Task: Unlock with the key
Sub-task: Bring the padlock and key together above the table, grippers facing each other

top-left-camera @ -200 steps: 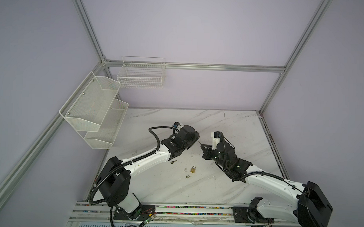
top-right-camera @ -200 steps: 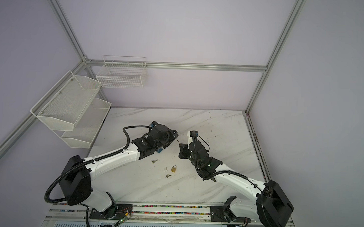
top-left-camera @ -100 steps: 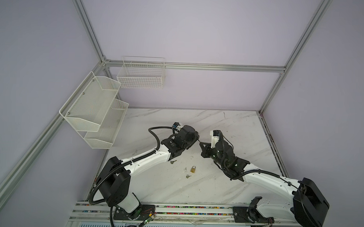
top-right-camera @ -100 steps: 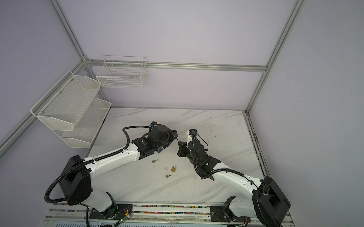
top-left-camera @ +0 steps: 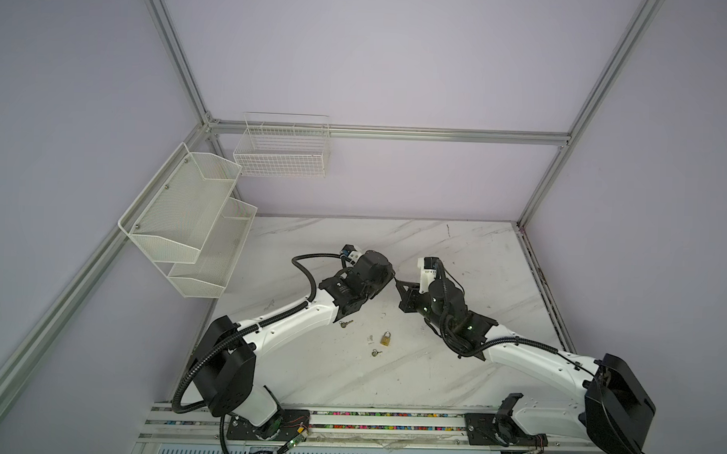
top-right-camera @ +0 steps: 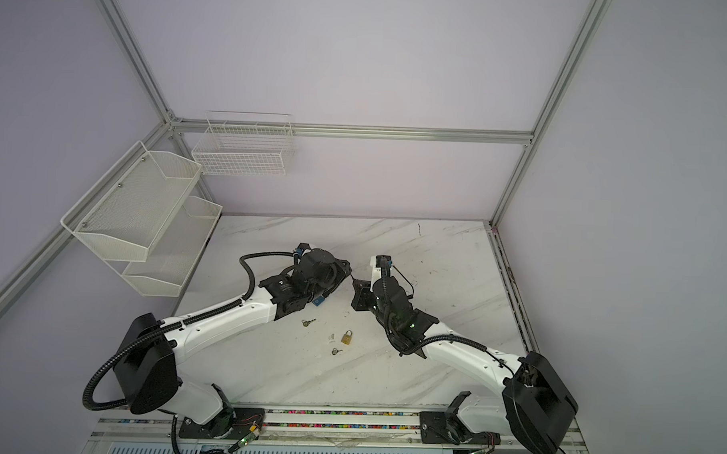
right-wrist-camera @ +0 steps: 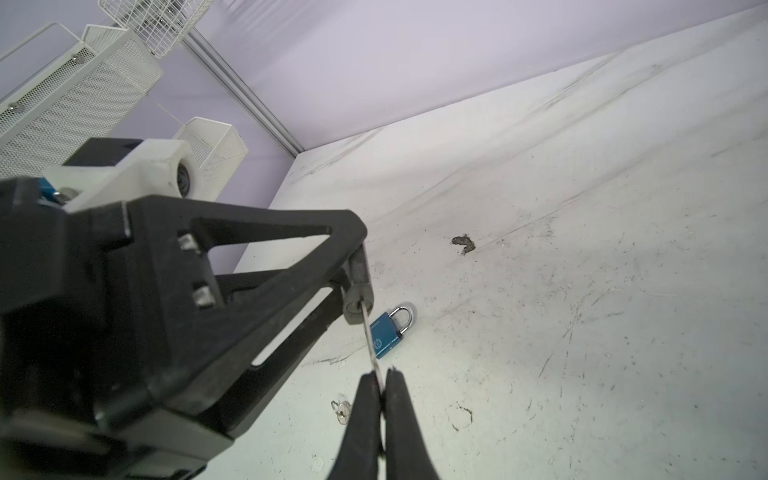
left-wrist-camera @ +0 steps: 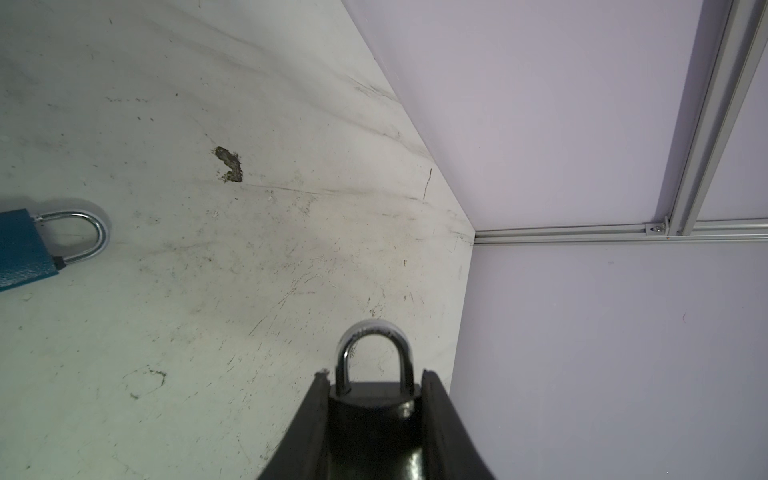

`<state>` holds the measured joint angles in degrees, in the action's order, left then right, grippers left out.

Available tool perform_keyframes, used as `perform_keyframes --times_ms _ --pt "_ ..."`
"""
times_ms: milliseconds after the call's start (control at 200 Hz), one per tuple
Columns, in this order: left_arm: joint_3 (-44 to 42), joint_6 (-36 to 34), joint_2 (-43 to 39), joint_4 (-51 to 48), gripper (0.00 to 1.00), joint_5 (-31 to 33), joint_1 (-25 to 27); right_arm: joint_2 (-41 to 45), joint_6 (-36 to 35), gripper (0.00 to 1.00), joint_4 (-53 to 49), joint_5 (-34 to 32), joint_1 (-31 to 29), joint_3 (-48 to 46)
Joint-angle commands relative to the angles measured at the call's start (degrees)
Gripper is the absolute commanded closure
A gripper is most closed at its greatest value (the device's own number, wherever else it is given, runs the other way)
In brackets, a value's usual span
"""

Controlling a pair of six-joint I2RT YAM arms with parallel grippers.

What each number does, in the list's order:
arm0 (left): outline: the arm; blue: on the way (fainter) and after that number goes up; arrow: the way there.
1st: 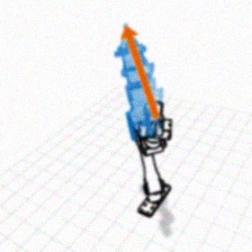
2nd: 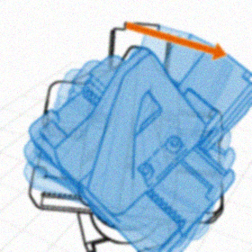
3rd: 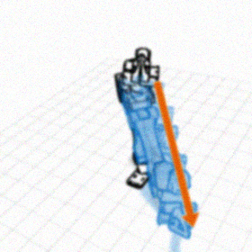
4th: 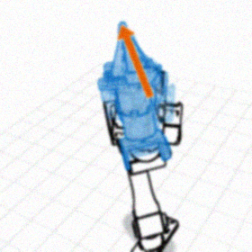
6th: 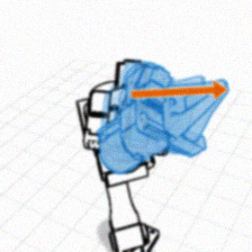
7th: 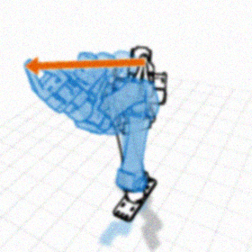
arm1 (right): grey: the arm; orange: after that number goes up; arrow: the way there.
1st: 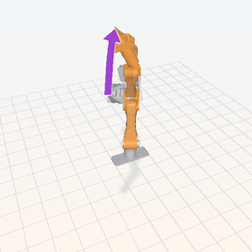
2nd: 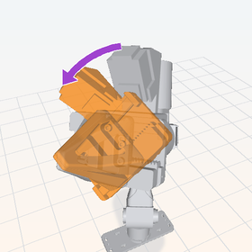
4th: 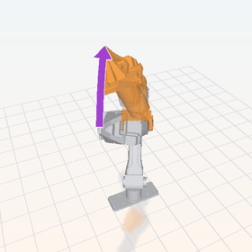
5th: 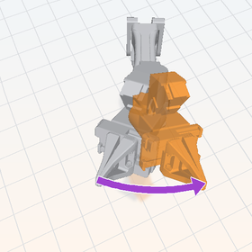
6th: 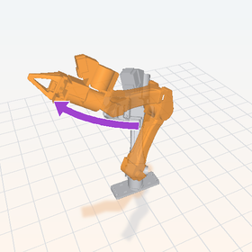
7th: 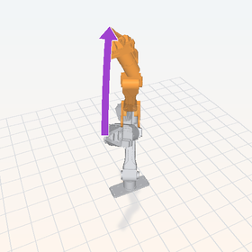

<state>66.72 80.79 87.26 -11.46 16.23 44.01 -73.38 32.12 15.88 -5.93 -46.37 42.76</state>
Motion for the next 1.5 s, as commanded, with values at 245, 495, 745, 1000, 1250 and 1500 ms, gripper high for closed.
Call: perform_keyframes --times_ms 245,495,745,1000,1250,1500 --pt "-1.06 -0.47 -3.6 1.27 1.0 1.46 0.37 -1.53 1.36 1.0 2.62 -0.2 -0.11 2.32" --pt "-0.09 -0.82 -3.24 1.25 1.0 1.79 0.84 -2.63 2.07 1.0 2.86 0.74 -0.2 3.34" --pt "0.35 -1.51 -2.76 1.27 1.0 3.7 2.28 -5.01 7.42 1.0 0.31 3.1 -0.21 6.71" --pt "-0.47 -0.79 -4.01 1.28 1.0 3.62 3.19 -6.52 8.74 1.0 -6.78 -4.19 -0.19 10.32" --pt "-0.79 -1.26 -4.42 0.9 1.0 2.44 4.07 -6.12 9.83 1.0 0.2 9.1 -0.21 11.85" --pt "-0.17 -4.14 -4.34 -7.04 1.0 4.1 4.01 0.69 7.44 1.0 -5.38 2.38 -0.23 12.76"
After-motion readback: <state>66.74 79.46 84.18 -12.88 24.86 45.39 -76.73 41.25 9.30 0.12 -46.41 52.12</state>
